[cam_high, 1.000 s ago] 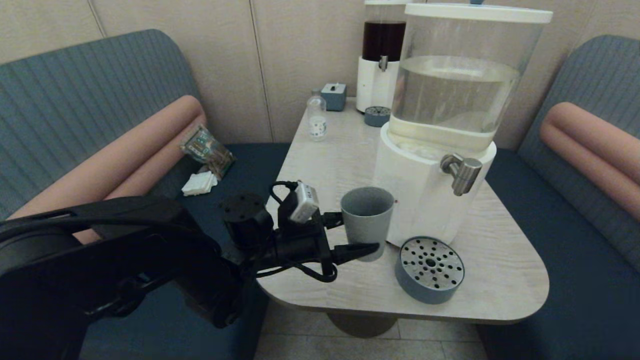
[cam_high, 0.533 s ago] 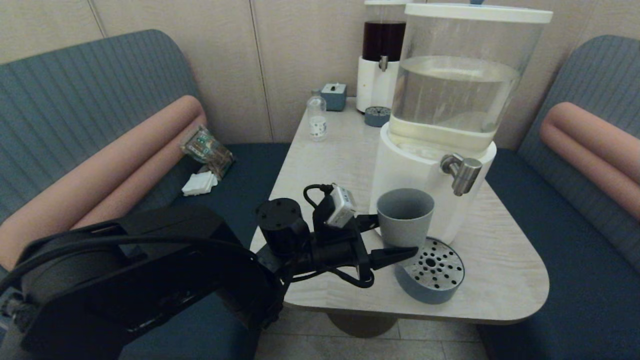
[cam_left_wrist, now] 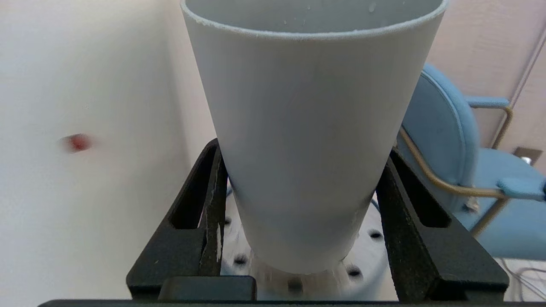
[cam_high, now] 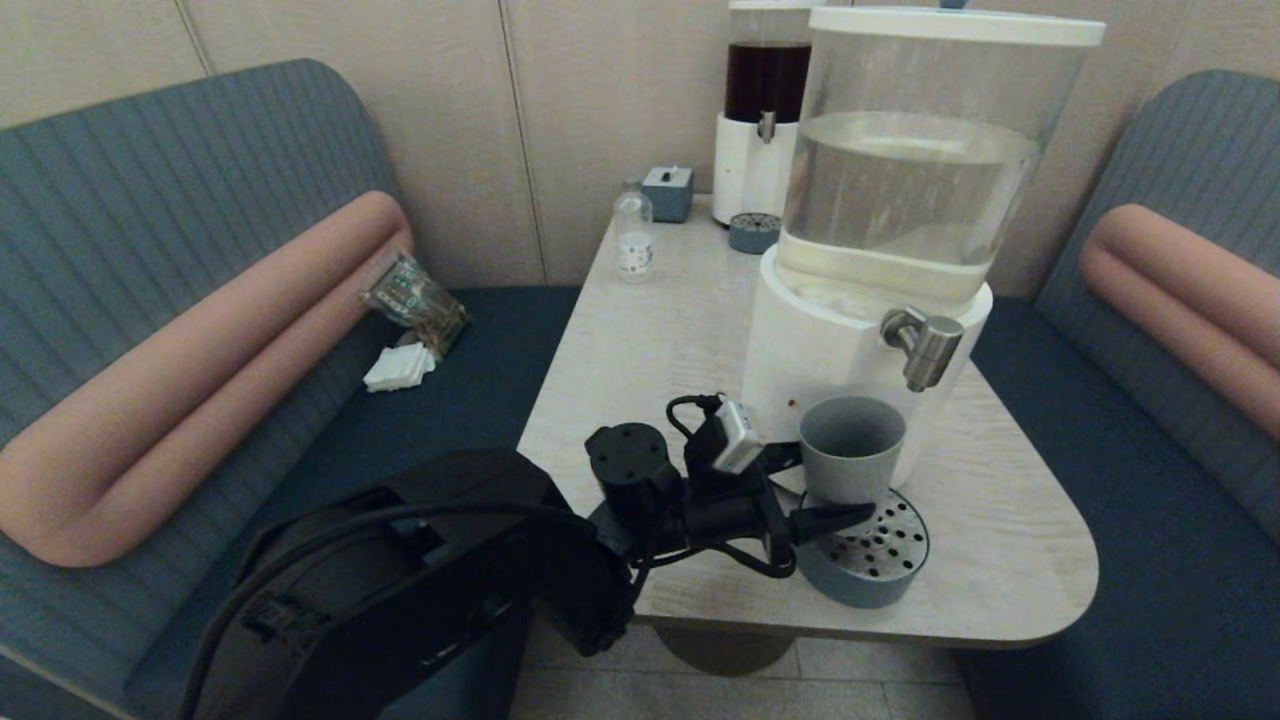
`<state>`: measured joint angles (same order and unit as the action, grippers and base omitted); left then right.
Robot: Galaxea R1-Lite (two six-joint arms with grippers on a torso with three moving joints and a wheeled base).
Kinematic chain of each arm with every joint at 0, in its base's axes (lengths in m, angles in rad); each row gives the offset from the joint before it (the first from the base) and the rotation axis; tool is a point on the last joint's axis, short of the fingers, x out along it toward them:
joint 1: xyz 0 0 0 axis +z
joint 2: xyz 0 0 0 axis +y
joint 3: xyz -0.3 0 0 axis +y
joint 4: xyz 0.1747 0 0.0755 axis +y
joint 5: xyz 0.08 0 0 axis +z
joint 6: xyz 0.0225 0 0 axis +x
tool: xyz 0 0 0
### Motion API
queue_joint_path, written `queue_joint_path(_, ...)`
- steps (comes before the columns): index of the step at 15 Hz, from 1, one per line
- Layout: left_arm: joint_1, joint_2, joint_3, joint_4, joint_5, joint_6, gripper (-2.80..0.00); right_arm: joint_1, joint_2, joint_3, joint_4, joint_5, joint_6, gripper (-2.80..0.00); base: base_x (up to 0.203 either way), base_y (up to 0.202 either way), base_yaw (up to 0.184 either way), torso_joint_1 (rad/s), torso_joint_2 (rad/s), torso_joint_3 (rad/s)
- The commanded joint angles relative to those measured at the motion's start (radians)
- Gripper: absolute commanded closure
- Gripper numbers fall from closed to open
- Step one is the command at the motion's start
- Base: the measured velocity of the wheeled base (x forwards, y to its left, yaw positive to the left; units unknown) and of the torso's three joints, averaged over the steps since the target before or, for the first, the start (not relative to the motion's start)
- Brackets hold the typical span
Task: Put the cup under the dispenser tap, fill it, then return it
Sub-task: Place it under the water dispenser
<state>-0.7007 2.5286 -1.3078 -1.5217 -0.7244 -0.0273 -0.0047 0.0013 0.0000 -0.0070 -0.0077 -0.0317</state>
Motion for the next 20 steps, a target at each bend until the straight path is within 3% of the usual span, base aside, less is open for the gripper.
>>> queue_joint_path(1,-0.016,0.074,-0.059,-0.008,-0.001,-0.005,0.0,0.0,0.0,0.0,0.0,0.0,-0.001,0.0,0.0,0.0,0.0,0.0,0.0,0.0)
queue_joint_path(12,-0.031,0.142,-0.174,-0.008,0.032,-0.032,0.0,0.0,0.0,0.0,0.0,0.002,-0.001,0.0,0.0,0.0,0.0,0.0,0.0,0.0)
queue_joint_path(13,-0.033,0.142,-0.174,-0.008,0.034,-0.033,-2.8,0.0,0.0,0.0,-0.001,0.0,-0.001,0.0,0.0,0.0,0.0,0.0,0.0,0.0)
queue_joint_path(20,-0.033,0.133,-0.183,-0.008,0.056,-0.037,-2.8,0.0,0.0,0.0,-0.001,0.0,-0.001,0.0,0.0,0.0,0.0,0.0,0.0,0.0)
